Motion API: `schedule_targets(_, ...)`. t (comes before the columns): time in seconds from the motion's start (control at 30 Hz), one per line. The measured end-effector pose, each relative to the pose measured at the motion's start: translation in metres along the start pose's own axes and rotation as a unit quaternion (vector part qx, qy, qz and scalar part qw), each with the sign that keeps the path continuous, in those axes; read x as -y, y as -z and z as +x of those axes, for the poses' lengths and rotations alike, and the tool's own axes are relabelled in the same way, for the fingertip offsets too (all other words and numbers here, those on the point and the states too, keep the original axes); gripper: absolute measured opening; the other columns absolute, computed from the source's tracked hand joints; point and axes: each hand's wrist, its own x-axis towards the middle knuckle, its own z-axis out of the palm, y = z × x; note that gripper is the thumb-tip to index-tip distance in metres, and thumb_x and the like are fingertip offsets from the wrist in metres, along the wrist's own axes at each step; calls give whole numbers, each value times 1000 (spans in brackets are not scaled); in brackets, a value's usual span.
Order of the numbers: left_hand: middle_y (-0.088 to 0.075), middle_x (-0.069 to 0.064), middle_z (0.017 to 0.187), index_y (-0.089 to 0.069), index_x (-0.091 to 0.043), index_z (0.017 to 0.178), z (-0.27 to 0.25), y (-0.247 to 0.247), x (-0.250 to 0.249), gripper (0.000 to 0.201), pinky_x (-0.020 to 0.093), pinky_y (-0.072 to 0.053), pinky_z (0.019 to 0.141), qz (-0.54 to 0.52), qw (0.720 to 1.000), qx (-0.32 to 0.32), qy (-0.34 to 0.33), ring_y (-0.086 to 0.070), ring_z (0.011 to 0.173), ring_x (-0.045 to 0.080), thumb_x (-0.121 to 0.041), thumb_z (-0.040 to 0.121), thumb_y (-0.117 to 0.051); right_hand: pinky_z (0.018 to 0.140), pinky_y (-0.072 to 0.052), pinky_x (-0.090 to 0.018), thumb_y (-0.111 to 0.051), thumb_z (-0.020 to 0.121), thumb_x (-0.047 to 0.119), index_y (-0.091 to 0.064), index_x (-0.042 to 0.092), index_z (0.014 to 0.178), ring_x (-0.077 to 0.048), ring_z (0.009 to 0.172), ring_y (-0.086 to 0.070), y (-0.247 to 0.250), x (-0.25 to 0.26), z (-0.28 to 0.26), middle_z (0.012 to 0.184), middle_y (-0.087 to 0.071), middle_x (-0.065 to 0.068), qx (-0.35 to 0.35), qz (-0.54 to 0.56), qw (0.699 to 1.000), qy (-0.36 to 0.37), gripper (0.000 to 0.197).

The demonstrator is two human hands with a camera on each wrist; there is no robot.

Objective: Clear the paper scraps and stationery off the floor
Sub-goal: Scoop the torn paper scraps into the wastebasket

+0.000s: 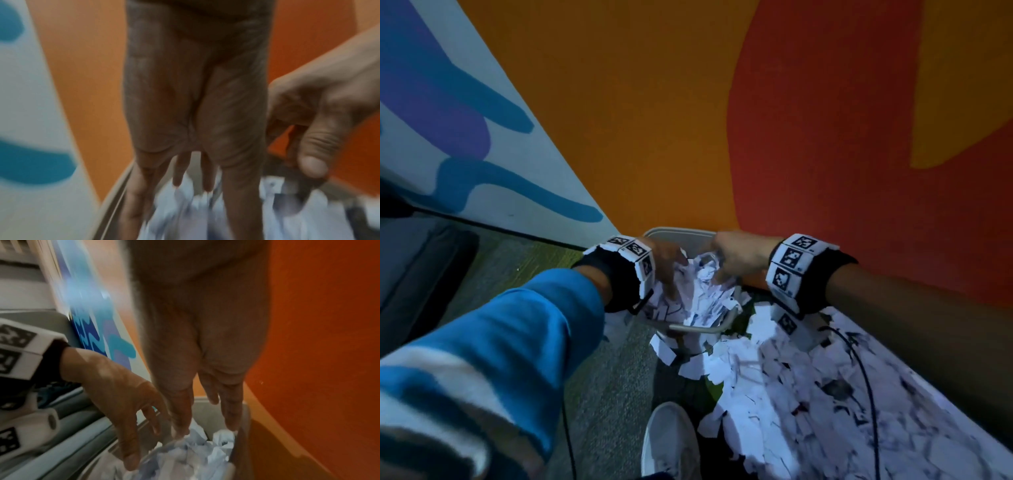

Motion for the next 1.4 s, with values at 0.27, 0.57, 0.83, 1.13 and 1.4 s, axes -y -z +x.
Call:
schedule_targets(0.27, -69, 0, 111, -69, -17, 120, -24, 55, -102, 34, 28, -47, 80, -22, 976, -149, -160, -64, 101, 21, -30, 89, -70, 91, -42, -26, -74, 86, 34, -51, 26, 142, -14, 120, -54, 29, -77, -132, 140, -54, 3, -9, 66, 997, -43, 61)
schedule_targets(0.57, -65, 3, 106, -67, -12, 117, 30, 2, -271, 34, 31, -47, 78, 3, 959, -54, -277, -57, 94, 22, -34, 91, -68, 76, -60, -36, -77, 84, 36, -54, 20, 136, -23, 96, -68, -78, -224, -224, 132, -58, -6, 11, 180, 967, -180, 59)
schedule_targets(0.83, -51, 8, 144, -45, -16, 145, 101, -87, -351, 75, 35, -40, 106, -87, 957, 12, -276, -48, 132, 27, -52, 85, -69, 107, -33, -30, -71, 88, 40, -34, 15, 150, -23, 138, -38, -196, -316, -266, 154, -34, -7, 49, 227, 915, -330, 76)
schedule_targets(1.13, 1, 7, 166, 4, -36, 156, 160, -166, -409, 128, 64, -20, 116, -14, 954, 51, -297, 2, 151, 36, -70, 64, -78, 115, -29, -49, -69, 40, 91, -4, 25, 156, -31, 144, -27, -291, -359, -243, 158, -25, -11, -22, 318, 869, -379, 149)
schedule_targets(1.4, -33, 12, 142, -39, -27, 142, 174, -183, -419, 65, 57, -45, 96, 8, 959, -73, -272, -29, 130, 37, -37, 86, -71, 101, -44, -35, -80, 76, 31, -51, 18, 139, -31, 122, -53, -291, -355, -228, 133, -55, -13, -113, 283, 891, -335, 71)
